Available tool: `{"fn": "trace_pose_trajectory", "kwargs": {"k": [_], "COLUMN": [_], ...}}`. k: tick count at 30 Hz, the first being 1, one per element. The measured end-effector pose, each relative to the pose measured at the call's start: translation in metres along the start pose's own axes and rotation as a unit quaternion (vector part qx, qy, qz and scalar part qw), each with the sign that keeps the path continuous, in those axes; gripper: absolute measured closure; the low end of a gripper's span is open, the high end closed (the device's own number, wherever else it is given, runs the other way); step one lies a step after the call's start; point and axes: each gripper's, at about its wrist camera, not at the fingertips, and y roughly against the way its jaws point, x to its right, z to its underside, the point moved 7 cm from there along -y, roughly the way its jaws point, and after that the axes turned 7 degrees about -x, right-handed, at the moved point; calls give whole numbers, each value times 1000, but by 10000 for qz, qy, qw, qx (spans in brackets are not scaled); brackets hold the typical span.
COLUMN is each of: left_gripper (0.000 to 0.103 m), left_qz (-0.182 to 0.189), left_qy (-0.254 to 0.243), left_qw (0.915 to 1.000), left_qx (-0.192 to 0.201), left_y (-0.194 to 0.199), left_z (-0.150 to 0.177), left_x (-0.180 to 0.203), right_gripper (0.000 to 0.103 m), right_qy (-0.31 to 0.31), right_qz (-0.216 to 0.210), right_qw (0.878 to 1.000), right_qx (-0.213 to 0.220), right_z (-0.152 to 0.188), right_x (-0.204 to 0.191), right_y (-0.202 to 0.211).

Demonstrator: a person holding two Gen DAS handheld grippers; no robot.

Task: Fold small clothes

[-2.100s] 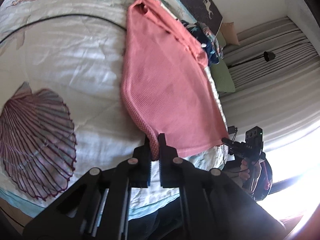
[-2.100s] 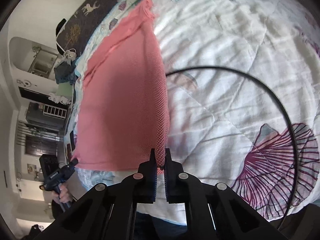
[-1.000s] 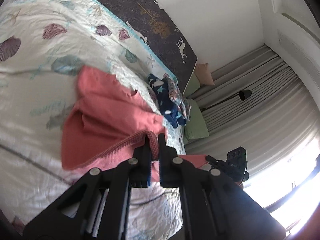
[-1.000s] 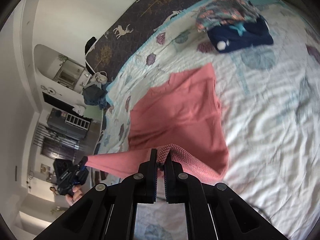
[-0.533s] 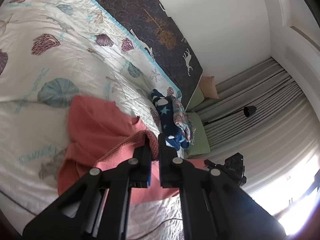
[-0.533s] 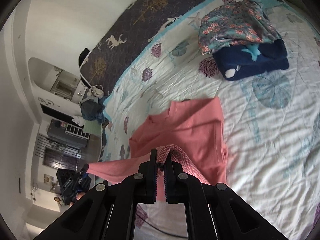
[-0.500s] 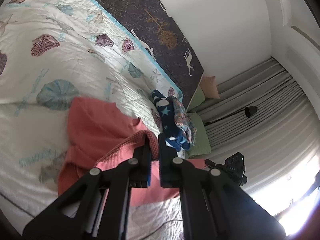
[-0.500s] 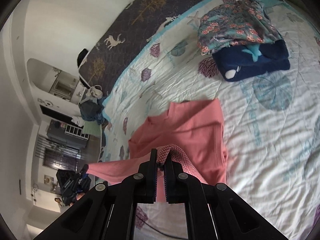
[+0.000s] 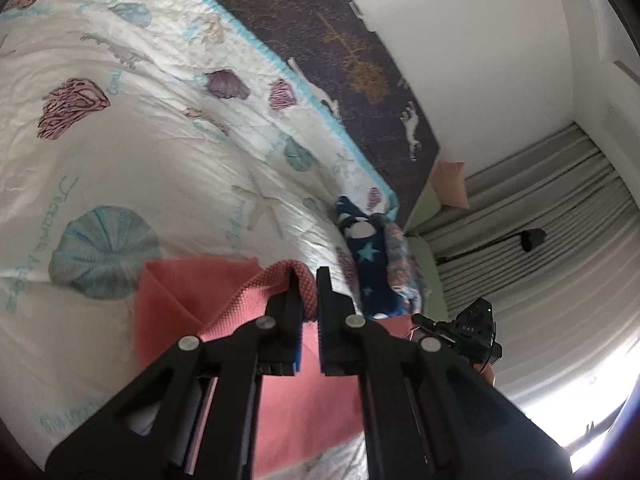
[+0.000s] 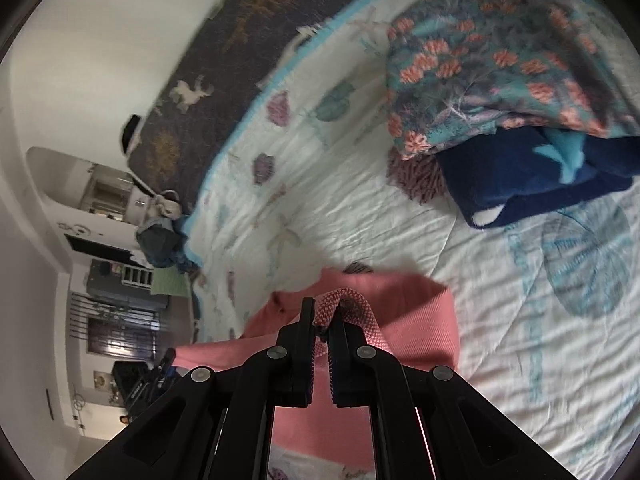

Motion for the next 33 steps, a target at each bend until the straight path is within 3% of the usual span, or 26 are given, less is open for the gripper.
{"fn": "trace_pose_trajectory", "kwargs": {"k": [6, 10, 13, 15, 17, 19, 23, 25, 26, 28, 30, 33], "left_gripper": [95, 93, 81, 77, 76, 71, 66, 66, 66, 66, 66, 66], "left_qz": [-399, -403, -398, -403, -473, -470, -293, -325, -367, -408, -468, -611], "left_qy": [557, 865, 780, 635, 418, 251, -90, -277, -366, -491, -588, -572], "left_qw": [9974, 9945, 9956, 9970, 9980, 9985, 9989, 9969, 9957, 9937, 9908, 9856], "left_qx": [-224, -421, -330, -159, 20, 115, -341, -667, -773, -916, -1129, -1468], "left_y": [-36, -42, -30, -14, 0, 10, 8, -2, -7, -14, -25, -42], "left_z": [-11, -9, -13, -18, -24, -26, -8, 8, 16, 28, 43, 64], "left_x": [-52, -76, -74, -65, -54, -43, -20, -11, -8, -6, -7, -21], "right_gripper": [97, 91, 72, 53, 42, 37, 29, 28, 28, 28, 28, 30], "right_qy": [-506, -739, -405, -90, 268, 713, 2145, 2781, 3118, 3560, 3741, 3453], "right_qz": [36, 102, 372, 513, 604, 674, 1100, 1287, 1380, 1601, 1958, 2459], "right_qw": [9983, 9960, 9984, 9985, 9965, 9932, 9701, 9513, 9364, 9103, 8892, 8828], "right_qx": [-278, -487, -152, 167, 521, 625, 280, -335, -828, -1382, -1760, -2024], "right_z": [-21, -22, -23, -23, -18, -10, 35, 67, 90, 117, 130, 115], "right_x": [34, 56, 52, 39, 19, -2, -54, -71, -79, -90, -90, -77], "right_y": [-51, -69, -45, -21, 8, 23, 20, -7, -33, -78, -122, -177]}}
